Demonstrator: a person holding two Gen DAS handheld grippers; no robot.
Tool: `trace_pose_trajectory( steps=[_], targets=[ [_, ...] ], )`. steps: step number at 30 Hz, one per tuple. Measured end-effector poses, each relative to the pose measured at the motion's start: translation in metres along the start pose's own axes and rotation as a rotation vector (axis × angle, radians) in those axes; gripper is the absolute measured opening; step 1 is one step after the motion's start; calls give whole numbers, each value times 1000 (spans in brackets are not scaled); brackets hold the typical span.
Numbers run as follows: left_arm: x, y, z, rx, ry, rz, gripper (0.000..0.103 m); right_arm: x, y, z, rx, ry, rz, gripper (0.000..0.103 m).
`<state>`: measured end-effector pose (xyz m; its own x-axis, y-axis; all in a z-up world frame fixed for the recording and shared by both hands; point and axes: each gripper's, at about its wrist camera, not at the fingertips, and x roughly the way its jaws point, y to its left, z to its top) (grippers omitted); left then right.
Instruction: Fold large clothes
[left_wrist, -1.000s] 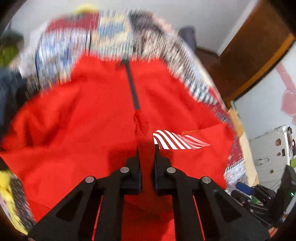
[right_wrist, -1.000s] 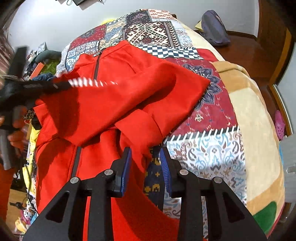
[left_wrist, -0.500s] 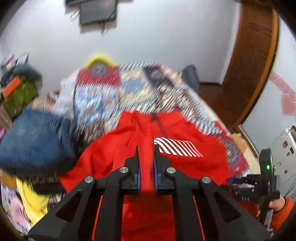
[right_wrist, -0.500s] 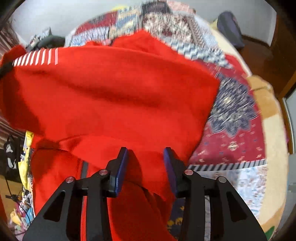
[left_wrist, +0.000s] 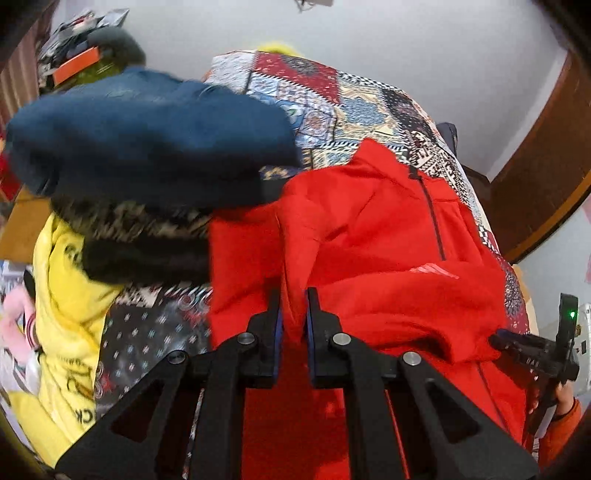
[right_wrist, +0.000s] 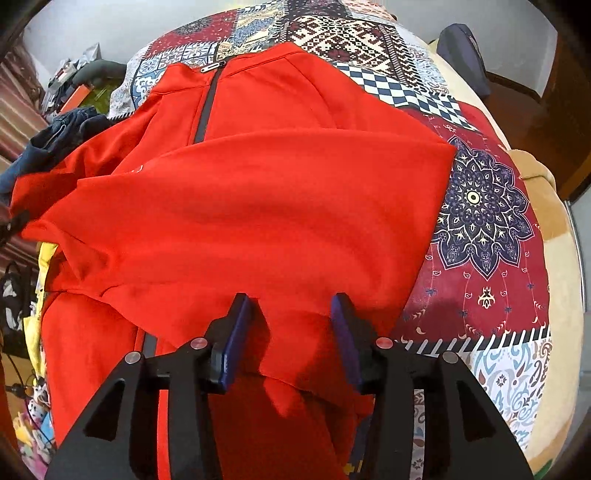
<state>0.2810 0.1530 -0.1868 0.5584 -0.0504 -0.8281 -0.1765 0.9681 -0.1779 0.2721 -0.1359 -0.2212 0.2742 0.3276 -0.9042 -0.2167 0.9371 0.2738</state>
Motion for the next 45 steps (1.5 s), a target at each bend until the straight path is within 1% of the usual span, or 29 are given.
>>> trace_pose_trajectory(
  steps=[1,3,5,9,11,13,15,18,20,21,23,25,27,29,31,32,33,35,36,37,38,39,40,43,45],
  targets=[
    [-3,4,-7,-6,-9,6,8,0,0,0,-1,-1,-3,43],
    [-9,15,-23,-16,-42,43,8,0,1,1,-2,-2,-7,43],
    [-14,28,-38,-42,-54,54,8,0,1,1,-3,-4,-12,43],
    [-5,52,-63,-84,-3,65,8,0,2,2,-9,-2,-26,43],
    [2,59,-73,-97,27,78,6,-1,3,3,-8,5,-32,43],
    [-1,60,-76,-100,19,79,4,-2,2,4,4,18,-32,43],
    [-11,54,-72,-82,-23,92,4,-2,1,5,9,32,-33,43],
    [-47,40,-61,-28,-142,108,4,0,4,4,-24,40,-49,43],
    [-61,35,-53,-19,-185,103,4,-2,5,5,-22,52,-59,43],
    [-64,34,-50,-17,-188,92,4,-4,5,5,-9,57,-61,43],
    [-60,35,-46,-11,-169,92,4,-12,6,3,13,55,-52,43],
    [-49,38,-52,-17,-126,99,4,-20,9,-1,15,54,-2,43],
    [-34,44,-63,-42,-61,91,4,-27,7,-5,40,59,43,43],
    [-17,55,-79,-90,10,66,5,-34,1,-11,77,51,55,43],
    [-6,63,-93,-129,61,57,5,-43,-9,-17,109,35,56,45],
    [0,68,-100,-149,87,51,5,-45,-14,-19,118,24,30,46],
    [4,71,-105,-161,104,46,5,-48,-18,-21,113,10,-31,49],
    [11,78,-117,-186,140,36,5,-48,-18,-24,68,1,-154,51],
    [12,81,-121,-193,147,36,9,-45,-19,-26,43,6,-186,51],
    [11,82,-123,-197,146,36,16,-42,-19,-28,18,16,-202,51],
    [9,84,-125,-205,142,37,20,-39,-18,-30,4,27,-204,51],
    [6,86,-127,-215,135,42,27,-34,-15,-32,-16,42,-201,51],
    [3,88,-127,-222,130,42,30,-31,-11,-33,-33,44,-209,51],
    [-3,92,-128,-230,123,39,30,-21,2,-31,-113,26,-274,51],
    [-7,91,-124,-220,116,47,30,-13,8,-27,-142,33,-304,51]
  ],
)
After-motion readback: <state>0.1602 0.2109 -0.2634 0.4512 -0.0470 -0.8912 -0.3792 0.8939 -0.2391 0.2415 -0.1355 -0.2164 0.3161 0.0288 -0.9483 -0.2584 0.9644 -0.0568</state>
